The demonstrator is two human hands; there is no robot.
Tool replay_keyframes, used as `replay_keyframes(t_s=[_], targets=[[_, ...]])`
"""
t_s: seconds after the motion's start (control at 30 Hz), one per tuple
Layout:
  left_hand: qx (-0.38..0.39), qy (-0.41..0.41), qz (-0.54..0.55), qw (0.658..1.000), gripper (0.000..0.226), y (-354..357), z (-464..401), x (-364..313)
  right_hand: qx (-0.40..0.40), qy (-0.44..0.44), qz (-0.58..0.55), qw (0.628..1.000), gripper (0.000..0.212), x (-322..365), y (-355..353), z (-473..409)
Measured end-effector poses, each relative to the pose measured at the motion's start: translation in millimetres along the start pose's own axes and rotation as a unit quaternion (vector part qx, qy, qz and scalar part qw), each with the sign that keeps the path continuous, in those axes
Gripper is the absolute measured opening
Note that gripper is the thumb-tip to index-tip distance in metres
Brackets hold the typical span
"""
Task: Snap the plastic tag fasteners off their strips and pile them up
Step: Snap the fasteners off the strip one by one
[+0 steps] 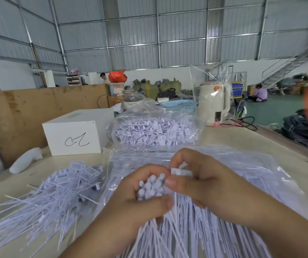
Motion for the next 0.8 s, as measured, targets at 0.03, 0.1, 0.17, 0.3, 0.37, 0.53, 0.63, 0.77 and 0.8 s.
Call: replay_keyframes(t_s=[0.03, 0.1, 0.17, 0.3, 0.37, 0.53, 0.63, 0.77, 0.8], targets=[[0.006, -0.001, -0.001, 1.000, 0.035, 0, 0, 1, 0.007, 0.007, -0.008, 1.000, 0.022, -2, 3, 0], [0.012, -0.006, 0.001, 1.000, 0.047, -3, -1, 3, 0.008, 0.013, -0.002, 1.000, 0.028, -4, 7, -1], [0.023, -0.010, -0.019, 1.000, 0.053, -5, -1, 4, -0.002, 0.016, 0.029, 0.999, 0.034, -6, 9, -2], [0.046, -0.021, -0.061, 0.997, 0.050, -12, -2, 6, -0.003, 0.034, 0.035, 0.999, 0.044, -12, 13, -1], [0.058, -0.012, -0.070, 0.996, 0.049, -12, -1, 1, -0.004, 0.030, 0.029, 0.999, 0.046, -12, 14, -3], [0.082, 0.009, -0.071, 0.994, 0.041, -9, 2, -9, 0.003, 0.026, -0.023, 0.999, 0.041, -10, 20, -4], [0.064, 0.047, -0.033, 0.996, 0.034, -5, 1, -14, 0.002, 0.041, -0.070, 0.997, 0.036, -14, 31, -5], [-0.028, 0.104, -0.036, 0.994, 0.029, -16, 1, -19, 0.009, 0.094, -0.229, 0.969, 0.048, -24, 49, -5], [-0.054, 0.116, -0.049, 0.991, 0.030, -21, 2, -21, 0.045, 0.103, -0.275, 0.955, 0.052, -21, 57, -4]])
Point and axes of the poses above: each hand's wrist, its own z-axis away from the middle knuckle, its own y-axis out of the palm, x = y × z, the point moved 9 cm from there along -z, towards the middle knuckle, and after that the axes turned 10 degrees about z, right-handed, at the moved point
